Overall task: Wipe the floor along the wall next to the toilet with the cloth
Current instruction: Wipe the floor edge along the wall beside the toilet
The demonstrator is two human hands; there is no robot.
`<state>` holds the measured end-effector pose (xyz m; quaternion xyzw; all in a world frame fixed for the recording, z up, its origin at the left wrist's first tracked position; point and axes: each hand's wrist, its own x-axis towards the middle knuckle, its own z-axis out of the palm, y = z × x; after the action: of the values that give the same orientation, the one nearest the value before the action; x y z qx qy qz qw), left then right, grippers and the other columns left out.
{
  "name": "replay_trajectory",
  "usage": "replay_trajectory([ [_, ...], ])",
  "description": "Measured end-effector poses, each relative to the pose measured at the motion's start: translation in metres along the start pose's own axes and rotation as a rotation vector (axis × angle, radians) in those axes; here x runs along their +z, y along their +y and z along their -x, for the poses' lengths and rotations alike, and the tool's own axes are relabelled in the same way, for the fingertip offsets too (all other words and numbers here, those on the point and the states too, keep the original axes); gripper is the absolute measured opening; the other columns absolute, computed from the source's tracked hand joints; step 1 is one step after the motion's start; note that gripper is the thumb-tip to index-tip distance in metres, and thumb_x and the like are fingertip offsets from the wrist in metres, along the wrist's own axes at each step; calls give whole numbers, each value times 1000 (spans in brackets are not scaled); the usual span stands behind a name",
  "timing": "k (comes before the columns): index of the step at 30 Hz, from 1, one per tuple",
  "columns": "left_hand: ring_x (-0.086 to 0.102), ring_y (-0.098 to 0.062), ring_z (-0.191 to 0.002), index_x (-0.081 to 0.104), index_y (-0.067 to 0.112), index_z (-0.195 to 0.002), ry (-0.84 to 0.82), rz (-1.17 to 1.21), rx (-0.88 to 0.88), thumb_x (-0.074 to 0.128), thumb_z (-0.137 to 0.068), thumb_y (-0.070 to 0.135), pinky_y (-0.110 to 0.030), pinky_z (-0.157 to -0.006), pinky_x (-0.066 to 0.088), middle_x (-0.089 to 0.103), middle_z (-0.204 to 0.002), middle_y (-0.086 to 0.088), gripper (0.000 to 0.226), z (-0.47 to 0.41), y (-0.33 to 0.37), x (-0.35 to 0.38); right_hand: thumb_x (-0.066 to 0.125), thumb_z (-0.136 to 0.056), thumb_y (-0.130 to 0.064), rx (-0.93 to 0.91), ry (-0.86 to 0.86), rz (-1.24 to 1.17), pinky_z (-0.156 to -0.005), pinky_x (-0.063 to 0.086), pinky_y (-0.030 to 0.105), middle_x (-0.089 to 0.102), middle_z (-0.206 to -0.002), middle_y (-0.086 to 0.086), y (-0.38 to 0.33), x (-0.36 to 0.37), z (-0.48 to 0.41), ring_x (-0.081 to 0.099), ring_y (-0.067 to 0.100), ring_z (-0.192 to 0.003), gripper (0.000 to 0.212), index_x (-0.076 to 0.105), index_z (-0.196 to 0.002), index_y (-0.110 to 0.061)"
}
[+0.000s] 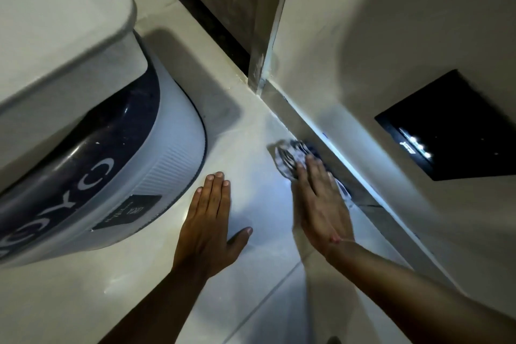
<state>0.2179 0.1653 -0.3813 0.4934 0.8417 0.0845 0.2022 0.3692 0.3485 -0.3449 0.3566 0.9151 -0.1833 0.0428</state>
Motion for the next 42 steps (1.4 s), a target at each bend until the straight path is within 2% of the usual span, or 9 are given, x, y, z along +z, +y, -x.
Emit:
replay_trajectory([
  [7, 12, -35, -153, 17, 0, -155, 31, -42, -21, 36, -91, 71, -50, -122, 21, 14, -165, -23, 97, -4, -4, -3, 35, -87, 2, -4, -47, -25, -117, -6, 30, -6, -162, 1, -63, 4, -110, -9, 18, -147, 76, 3, -152, -20],
  [14, 17, -35, -152, 19, 3, -155, -3, 10, -47, 37, -88, 72, -50, -120, 27, 17, -165, -19, 98, 2, -7, -3, 32, -93, -3, 19, -107, 28, -120, 5, 36, -6, -161, 2, -7, -6, -25, -4, 20, -147, 67, 4, -152, -20],
  [24, 9, -37, -153, 15, -1, -155, -10, -61, -26, 42, -87, 70, -52, -122, 19, 11, -164, -24, 101, 1, -3, 1, 34, -85, 5, -23, -39, 51, -116, -3, 32, -4, -162, 5, -77, -2, -126, -4, 21, -147, 76, 5, -152, -16],
  [26, 11, -37, -153, 15, -1, -155, 18, -33, -38, 43, -87, 68, -51, -122, 20, 14, -164, -24, 100, 1, -2, 1, 26, -91, -2, -55, -63, 2, -116, 2, 32, -4, -162, 3, -52, 0, -104, -2, 21, -147, 67, 6, -152, -20],
  [30, 6, -35, -154, 13, 0, -155, 18, -11, -30, 44, -85, 69, -52, -122, 21, 11, -165, -22, 103, 3, -1, -2, -6, -95, -48, 27, -117, -33, -117, 18, 40, 7, -162, -5, 18, -5, 5, 10, 16, -147, 58, 7, -150, -35],
  [32, 2, -34, -154, 9, 0, -155, 2, -32, -16, 45, -83, 73, -52, -123, 17, 7, -166, -21, 109, 5, -1, -2, 3, -98, -51, 108, -144, 33, -113, 28, 45, 16, -160, -6, 51, -9, 68, 17, 17, -145, 55, 16, -148, -34],
  [34, 0, -33, -154, 8, 1, -156, -2, -43, -11, 45, -81, 77, -51, -123, 16, 6, -167, -20, 113, 6, -2, -1, 17, -100, -23, 139, -146, 70, -110, 32, 50, 11, -159, 4, 74, -11, 118, 14, 27, -146, 49, 20, -149, -17],
  [36, 0, -33, -154, 8, 1, -156, -2, -45, 2, 45, -80, 78, -52, -123, 16, 6, -167, -20, 114, 7, -2, 0, 30, -97, -18, 94, -179, 161, -112, 26, 51, 13, -159, 14, 90, -10, 145, 13, 32, -146, 53, 22, -148, -6],
  [42, 1, -33, -154, 9, 2, -156, 18, -36, -6, 45, -80, 79, -51, -123, 16, 7, -167, -20, 114, 5, -3, -1, 41, -93, -18, 4, -215, 200, -116, 19, 47, 24, -156, 21, 73, -13, 113, 16, 36, -145, 59, 24, -147, -1],
])
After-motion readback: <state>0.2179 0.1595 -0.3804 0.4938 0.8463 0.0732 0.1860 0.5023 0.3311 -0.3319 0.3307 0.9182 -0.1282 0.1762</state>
